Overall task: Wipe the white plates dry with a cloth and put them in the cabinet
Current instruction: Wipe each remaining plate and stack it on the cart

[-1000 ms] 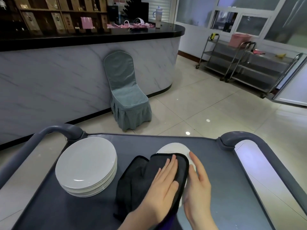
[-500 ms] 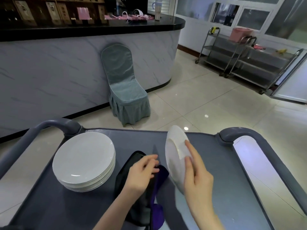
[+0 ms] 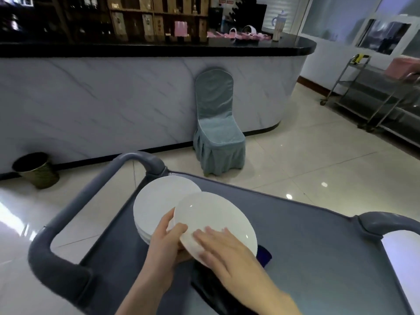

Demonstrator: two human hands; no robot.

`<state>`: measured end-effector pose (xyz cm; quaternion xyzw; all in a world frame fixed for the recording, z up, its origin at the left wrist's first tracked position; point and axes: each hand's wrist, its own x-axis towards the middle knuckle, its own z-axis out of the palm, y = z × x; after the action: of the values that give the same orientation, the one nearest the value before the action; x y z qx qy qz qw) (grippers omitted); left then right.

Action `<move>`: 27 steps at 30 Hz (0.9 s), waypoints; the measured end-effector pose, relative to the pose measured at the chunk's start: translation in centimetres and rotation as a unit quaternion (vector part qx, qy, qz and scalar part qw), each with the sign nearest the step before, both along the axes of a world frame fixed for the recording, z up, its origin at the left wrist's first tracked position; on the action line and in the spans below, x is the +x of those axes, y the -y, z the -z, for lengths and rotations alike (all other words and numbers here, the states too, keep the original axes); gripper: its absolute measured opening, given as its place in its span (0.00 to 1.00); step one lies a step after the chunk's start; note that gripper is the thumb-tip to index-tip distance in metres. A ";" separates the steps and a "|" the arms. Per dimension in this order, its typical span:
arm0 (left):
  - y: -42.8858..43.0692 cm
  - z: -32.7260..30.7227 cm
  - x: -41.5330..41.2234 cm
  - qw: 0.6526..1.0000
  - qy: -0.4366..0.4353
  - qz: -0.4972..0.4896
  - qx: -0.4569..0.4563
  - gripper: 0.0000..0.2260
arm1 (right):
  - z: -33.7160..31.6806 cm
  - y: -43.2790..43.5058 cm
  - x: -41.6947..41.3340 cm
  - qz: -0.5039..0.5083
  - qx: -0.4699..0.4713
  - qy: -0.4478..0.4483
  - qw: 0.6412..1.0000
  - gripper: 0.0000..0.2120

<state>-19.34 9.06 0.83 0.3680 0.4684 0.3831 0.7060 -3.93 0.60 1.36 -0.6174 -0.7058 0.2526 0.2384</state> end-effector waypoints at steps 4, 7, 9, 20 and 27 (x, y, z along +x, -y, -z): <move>-2.1 1.1 -3.5 0.999 -0.004 -0.052 0.013 0.19 | 1.1 -4.0 1.2 0.159 -0.009 0.007 0.987 0.28; -3.6 1.9 -5.0 0.997 -0.015 -0.073 0.028 0.20 | 1.8 -6.7 0.6 0.249 -0.079 -0.208 0.943 0.34; -4.6 2.5 -5.4 0.993 -0.051 -0.096 0.050 0.20 | 2.5 -8.3 -0.7 0.280 -0.066 -0.282 0.915 0.29; -10.9 6.7 -6.8 0.964 -0.202 -0.073 0.158 0.20 | 6.8 -14.3 -5.5 0.410 -0.005 -0.347 0.843 0.21; -13.0 9.5 -7.5 0.970 -0.197 -0.036 0.135 0.25 | 8.7 -16.0 -5.8 0.418 -0.010 -0.306 0.855 0.23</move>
<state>-26.80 22.11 -8.66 0.5111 0.5553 0.3881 0.5290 -9.74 16.64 -7.32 -0.7485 -0.2702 0.3125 0.5188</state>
